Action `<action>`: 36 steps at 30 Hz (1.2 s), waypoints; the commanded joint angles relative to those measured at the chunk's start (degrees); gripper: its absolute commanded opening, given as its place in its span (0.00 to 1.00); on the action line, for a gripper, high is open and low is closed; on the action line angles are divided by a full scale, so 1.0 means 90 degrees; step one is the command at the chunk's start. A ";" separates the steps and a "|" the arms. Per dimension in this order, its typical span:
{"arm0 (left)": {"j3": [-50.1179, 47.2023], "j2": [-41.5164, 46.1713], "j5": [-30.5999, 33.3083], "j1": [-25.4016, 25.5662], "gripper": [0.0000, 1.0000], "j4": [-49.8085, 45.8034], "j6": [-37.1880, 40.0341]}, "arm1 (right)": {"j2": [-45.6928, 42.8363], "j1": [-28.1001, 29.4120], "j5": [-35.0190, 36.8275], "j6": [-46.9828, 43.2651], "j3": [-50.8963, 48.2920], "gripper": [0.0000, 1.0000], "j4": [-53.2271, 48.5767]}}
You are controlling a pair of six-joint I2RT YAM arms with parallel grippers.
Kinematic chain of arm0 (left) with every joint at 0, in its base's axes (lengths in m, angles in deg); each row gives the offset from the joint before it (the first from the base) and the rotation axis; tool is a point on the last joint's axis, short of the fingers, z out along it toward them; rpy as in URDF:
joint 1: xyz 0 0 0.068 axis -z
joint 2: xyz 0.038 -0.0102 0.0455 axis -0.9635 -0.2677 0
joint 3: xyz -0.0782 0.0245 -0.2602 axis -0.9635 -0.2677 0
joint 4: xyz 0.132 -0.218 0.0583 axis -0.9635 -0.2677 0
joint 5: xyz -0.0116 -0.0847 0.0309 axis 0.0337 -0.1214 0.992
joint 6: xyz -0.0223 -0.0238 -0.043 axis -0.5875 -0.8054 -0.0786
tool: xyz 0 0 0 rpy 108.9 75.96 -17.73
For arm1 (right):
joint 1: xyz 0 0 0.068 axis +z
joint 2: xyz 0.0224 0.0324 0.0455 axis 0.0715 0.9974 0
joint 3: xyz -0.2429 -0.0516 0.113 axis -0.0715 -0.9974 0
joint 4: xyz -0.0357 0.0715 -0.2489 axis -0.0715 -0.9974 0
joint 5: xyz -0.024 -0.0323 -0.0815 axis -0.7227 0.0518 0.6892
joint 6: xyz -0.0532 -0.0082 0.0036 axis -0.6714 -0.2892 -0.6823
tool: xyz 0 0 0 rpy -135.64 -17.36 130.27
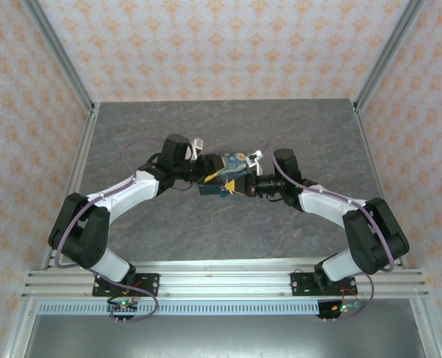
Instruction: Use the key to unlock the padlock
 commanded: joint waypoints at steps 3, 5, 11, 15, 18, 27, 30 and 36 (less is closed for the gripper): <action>0.0039 -0.0080 -0.0348 0.0139 0.47 0.0732 -0.0284 | 0.0150 0.0002 -0.0062 0.0138 0.0274 0.00 0.0477; -0.0005 -0.0090 -0.0348 0.0204 0.46 0.0792 -0.0286 | 0.0164 -0.0001 -0.0040 0.0190 0.0299 0.00 0.0539; -0.0196 -0.0060 -0.0304 0.0323 0.44 0.0958 -0.0305 | 0.0231 0.0006 0.0020 0.0213 0.0367 0.00 0.0530; -0.0293 -0.0051 -0.0302 0.0341 0.40 0.1028 -0.0335 | 0.0254 -0.0003 0.0074 0.0200 0.0352 0.00 0.0530; -0.0325 -0.0037 -0.0300 0.0338 0.33 0.1036 -0.0325 | 0.0257 -0.0004 0.0109 0.0197 0.0352 0.00 0.0547; -0.0316 -0.0045 -0.0290 0.0399 0.25 0.1087 -0.0335 | 0.0269 -0.0029 0.0168 0.0200 0.0328 0.00 0.0560; -0.0316 -0.0051 -0.0281 0.0424 0.22 0.1097 -0.0335 | 0.0268 -0.0039 0.0177 0.0199 0.0316 0.00 0.0568; -0.0331 -0.0046 -0.0260 0.0467 0.21 0.1077 -0.0316 | 0.0269 -0.0054 0.0189 0.0212 0.0275 0.00 0.0585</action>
